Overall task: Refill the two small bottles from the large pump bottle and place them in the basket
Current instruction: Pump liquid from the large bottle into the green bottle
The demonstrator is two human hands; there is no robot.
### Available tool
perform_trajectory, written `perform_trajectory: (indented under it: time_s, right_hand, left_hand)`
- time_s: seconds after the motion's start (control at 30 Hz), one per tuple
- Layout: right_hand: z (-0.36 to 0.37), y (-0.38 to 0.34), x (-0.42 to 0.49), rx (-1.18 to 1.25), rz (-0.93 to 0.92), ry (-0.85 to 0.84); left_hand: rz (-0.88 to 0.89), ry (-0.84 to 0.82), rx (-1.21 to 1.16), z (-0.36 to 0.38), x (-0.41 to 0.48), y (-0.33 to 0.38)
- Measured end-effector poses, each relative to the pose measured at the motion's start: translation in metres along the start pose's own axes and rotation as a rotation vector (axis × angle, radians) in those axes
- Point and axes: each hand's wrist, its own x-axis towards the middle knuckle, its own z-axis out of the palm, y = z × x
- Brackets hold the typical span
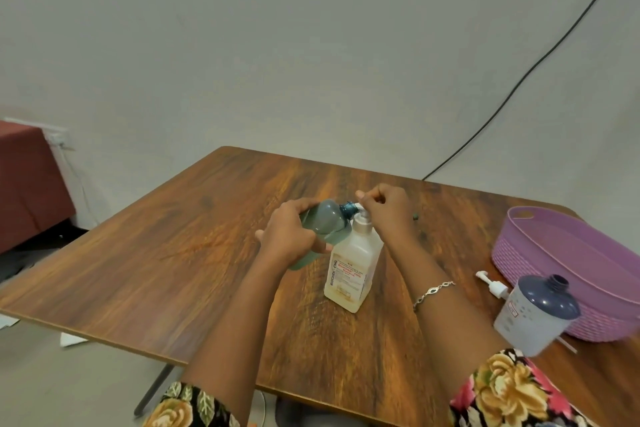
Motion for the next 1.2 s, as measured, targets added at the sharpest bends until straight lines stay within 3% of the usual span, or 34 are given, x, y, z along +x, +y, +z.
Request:
perform_trajectory:
  time_s: [0.13, 1.2]
  right_hand:
    - [-0.007, -0.008, 0.005, -0.008, 0.009, -0.009]
    - [-0.007, -0.004, 0.008, -0.029, -0.042, -0.029]
  left_hand:
    - [0.019, -0.011, -0.083, -0.005, 0.0, 0.001]
    - [0.047, -0.033, -0.107, -0.009, 0.002, 0.002]
